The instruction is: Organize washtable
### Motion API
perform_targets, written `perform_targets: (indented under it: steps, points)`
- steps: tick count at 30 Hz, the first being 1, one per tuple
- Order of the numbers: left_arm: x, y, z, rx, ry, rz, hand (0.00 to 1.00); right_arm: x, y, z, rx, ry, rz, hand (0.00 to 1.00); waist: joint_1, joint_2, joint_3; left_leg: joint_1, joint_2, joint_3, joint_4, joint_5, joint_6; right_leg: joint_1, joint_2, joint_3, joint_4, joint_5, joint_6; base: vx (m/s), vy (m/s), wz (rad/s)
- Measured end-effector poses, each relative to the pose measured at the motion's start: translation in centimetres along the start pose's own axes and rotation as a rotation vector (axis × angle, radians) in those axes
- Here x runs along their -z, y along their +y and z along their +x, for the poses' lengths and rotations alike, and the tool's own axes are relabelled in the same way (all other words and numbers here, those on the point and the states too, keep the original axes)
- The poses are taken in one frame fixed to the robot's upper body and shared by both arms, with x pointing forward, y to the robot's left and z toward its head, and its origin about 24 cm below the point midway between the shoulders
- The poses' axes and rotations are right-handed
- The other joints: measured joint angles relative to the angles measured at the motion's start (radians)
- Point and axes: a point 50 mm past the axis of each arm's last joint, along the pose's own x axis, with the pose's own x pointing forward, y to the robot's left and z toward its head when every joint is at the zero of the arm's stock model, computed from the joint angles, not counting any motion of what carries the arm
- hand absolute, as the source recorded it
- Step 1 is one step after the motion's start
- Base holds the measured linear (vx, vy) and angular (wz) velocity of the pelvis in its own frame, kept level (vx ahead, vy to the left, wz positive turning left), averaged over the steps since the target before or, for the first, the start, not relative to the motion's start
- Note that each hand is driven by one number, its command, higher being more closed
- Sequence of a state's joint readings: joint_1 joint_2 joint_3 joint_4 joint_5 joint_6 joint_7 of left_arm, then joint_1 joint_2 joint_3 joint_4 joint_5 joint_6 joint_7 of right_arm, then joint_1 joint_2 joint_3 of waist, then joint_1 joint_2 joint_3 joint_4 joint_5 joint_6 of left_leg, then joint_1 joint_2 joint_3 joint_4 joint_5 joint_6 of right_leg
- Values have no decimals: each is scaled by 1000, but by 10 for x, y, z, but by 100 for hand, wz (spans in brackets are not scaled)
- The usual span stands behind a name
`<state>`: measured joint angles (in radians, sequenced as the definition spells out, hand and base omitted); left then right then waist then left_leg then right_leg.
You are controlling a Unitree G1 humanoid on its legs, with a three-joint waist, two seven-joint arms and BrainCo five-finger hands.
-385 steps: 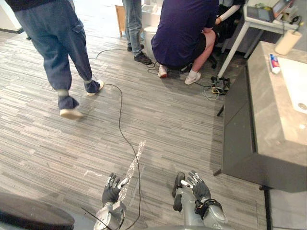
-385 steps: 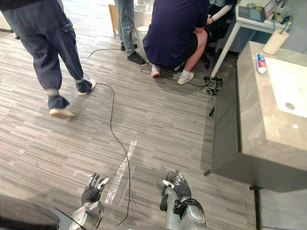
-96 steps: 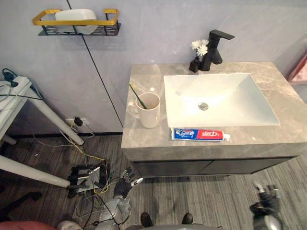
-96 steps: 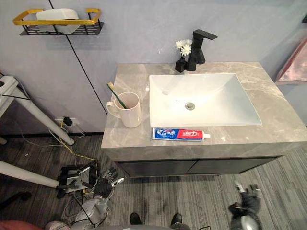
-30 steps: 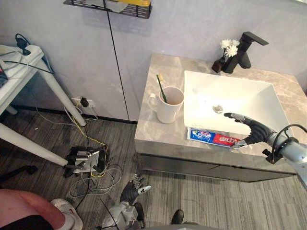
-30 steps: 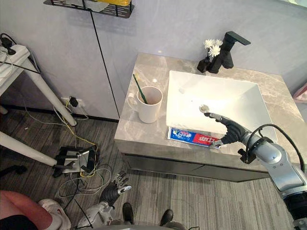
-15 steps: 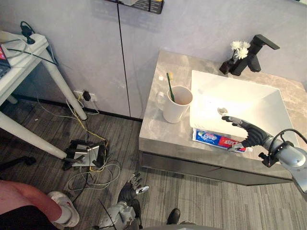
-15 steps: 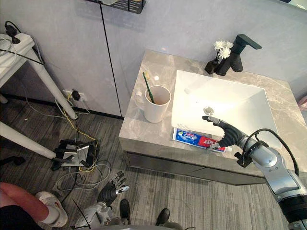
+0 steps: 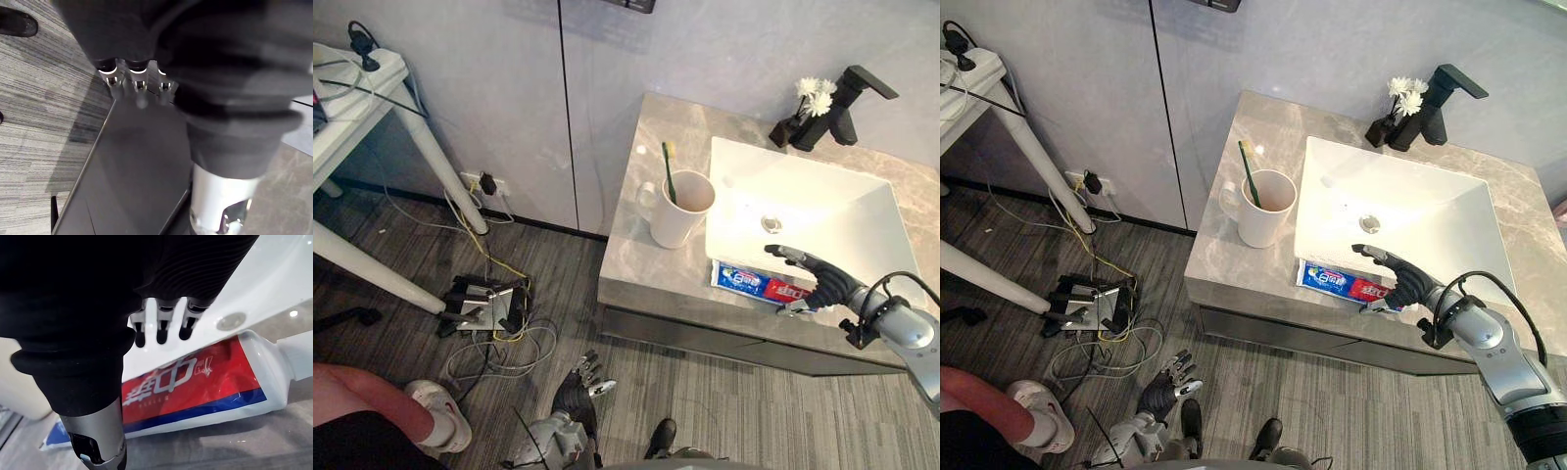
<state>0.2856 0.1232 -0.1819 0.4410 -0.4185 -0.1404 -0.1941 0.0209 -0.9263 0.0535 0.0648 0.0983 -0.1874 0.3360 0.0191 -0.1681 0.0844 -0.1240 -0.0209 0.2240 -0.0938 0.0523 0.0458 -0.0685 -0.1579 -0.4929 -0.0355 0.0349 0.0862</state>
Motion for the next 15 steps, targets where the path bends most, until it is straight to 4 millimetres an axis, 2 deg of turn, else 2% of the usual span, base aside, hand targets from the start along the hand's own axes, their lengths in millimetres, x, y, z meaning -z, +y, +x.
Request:
perform_targets:
  steps: [7, 8, 15]
  points:
    - [-1, 0, 0, 0, -3, 0, 0, 3, 4, -1, -8, 14, 0, 0, -2, -3, 14, 4, 0, 4, 0, 0, 0, 0, -1, 4, 3, 0, 0, 0, 0, 0]
    - [-1, 0, 0, -1, -4, 0, 0, 4, 4, -1, -5, 20, -5, 100, -1, -1, 16, 5, 0, 6, 0, 0, 0, 0, -1, 5, 4, 0, 0, 0, 0, 0]
    - [-2, 0, 0, -1, -11, 1, 0, 4, -9, 4, 59, 27, -39, 100, 4, 14, 33, 11, 1, 15, 0, 0, -1, 1, -1, 13, 6, 0, 0, 10, 2, -3]
